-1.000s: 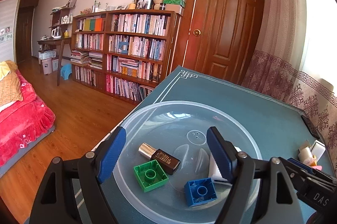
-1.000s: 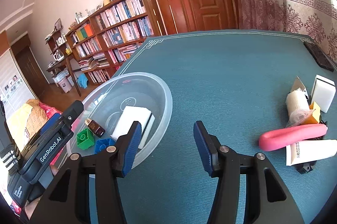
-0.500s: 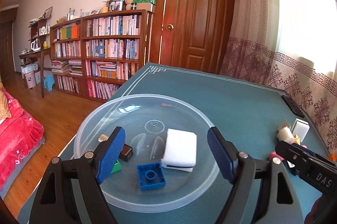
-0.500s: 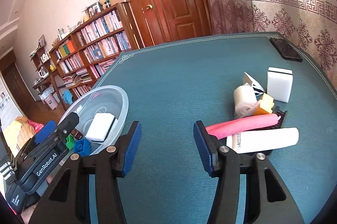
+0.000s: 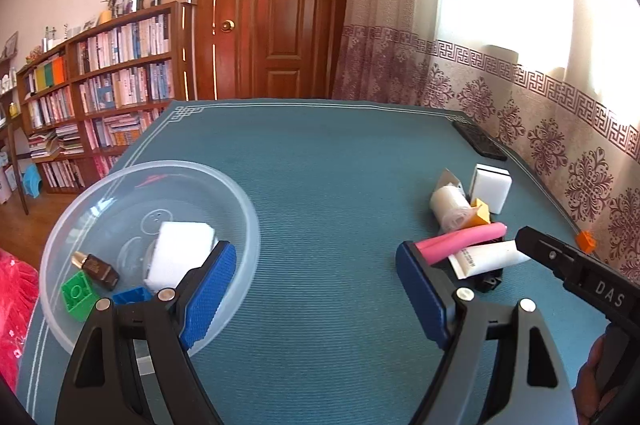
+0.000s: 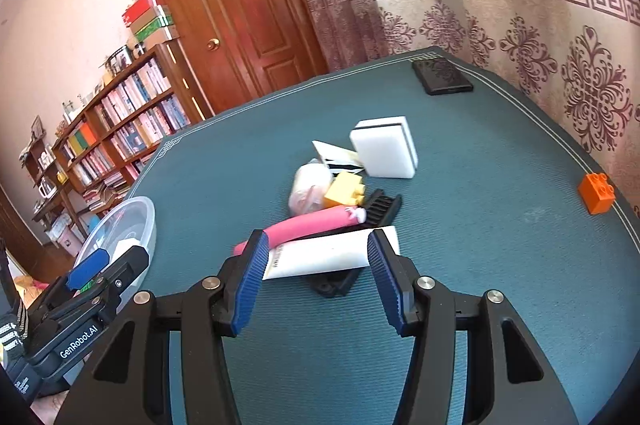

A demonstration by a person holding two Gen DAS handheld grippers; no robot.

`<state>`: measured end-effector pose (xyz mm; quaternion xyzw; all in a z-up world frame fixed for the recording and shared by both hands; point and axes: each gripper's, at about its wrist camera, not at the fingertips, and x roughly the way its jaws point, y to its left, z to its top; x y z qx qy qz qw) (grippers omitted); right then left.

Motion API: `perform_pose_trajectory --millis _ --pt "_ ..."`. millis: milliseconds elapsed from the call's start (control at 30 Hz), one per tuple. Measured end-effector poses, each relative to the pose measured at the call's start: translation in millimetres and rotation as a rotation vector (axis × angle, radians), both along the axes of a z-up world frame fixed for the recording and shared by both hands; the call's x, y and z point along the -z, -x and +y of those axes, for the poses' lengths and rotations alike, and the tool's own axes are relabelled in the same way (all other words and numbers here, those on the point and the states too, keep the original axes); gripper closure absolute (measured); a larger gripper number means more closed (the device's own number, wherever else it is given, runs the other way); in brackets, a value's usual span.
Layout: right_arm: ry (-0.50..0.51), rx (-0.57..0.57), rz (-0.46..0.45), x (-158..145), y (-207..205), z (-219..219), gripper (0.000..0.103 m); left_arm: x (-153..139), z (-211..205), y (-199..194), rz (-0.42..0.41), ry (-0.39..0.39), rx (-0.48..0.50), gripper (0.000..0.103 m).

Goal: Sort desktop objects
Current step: 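Withdraw both tools from the bowl back toward the pile, then close the left tool on the pink foam tube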

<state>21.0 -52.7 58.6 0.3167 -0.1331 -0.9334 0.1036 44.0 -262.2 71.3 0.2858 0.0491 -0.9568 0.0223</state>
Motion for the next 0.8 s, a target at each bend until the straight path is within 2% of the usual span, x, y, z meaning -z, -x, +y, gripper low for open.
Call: perform_pose_trajectory --millis 333,800 --pt "0.026 0.099 -0.025 9.4 -0.3 55.3 0.048 8.6 32.1 35.2 -0.068 -0.03 0.102 0.018" --pt "0.049 0.129 -0.045 17.9 4.1 76.3 0.048 28.8 72.3 83.4 -0.165 -0.009 0.32 0.018"
